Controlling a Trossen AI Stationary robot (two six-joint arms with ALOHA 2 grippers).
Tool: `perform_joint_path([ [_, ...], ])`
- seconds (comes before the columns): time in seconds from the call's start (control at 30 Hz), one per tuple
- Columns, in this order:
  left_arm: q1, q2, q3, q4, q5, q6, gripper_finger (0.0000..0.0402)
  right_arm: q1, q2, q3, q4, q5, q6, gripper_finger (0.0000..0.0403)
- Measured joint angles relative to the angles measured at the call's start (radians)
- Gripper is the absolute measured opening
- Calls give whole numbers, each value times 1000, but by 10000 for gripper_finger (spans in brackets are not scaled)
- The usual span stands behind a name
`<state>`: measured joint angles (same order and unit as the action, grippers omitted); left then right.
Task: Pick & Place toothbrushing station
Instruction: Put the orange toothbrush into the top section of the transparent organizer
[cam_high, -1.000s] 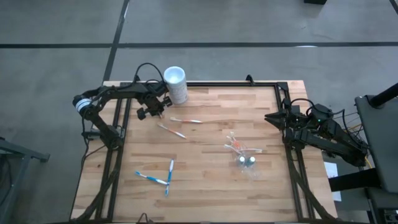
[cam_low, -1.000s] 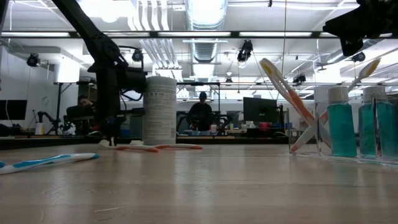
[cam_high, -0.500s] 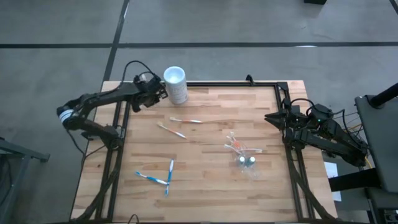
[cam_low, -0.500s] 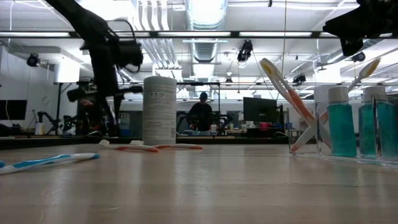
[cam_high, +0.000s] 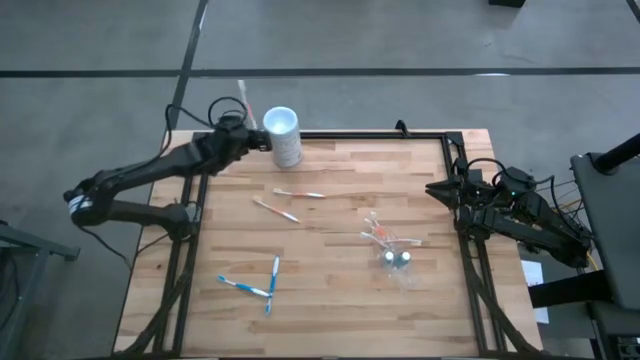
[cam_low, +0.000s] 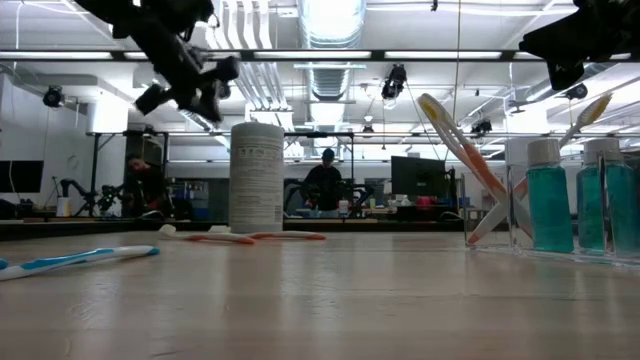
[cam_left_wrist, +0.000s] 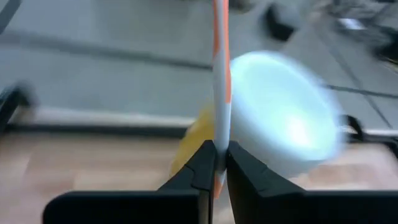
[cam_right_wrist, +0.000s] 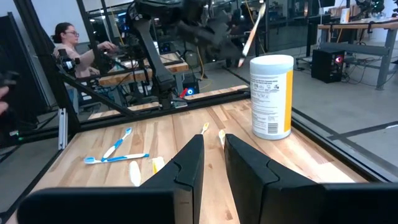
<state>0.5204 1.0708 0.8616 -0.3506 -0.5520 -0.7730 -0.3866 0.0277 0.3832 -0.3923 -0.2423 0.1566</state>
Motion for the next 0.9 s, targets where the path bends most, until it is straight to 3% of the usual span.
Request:
perform_joint_path([
  [0.2, -52, -6, 0, 219, 26, 329, 26, 0, 0, 0, 0, 0, 0, 61],
  [0.4, -86, -2, 1, 362, 197, 523, 22, 0, 0, 0, 0, 0, 0, 61],
  [0.57, -100, -2, 1, 366, 336, 537, 27, 0, 0, 0, 0, 0, 0, 61],
  [0.77, -114, 10, 1, 365, 581, 536, 26, 0, 0, 0, 0, 0, 0, 61],
  [0.9, -168, 31, 1, 377, 645, 542, 31, 0, 0, 0, 0, 0, 0, 61],
])
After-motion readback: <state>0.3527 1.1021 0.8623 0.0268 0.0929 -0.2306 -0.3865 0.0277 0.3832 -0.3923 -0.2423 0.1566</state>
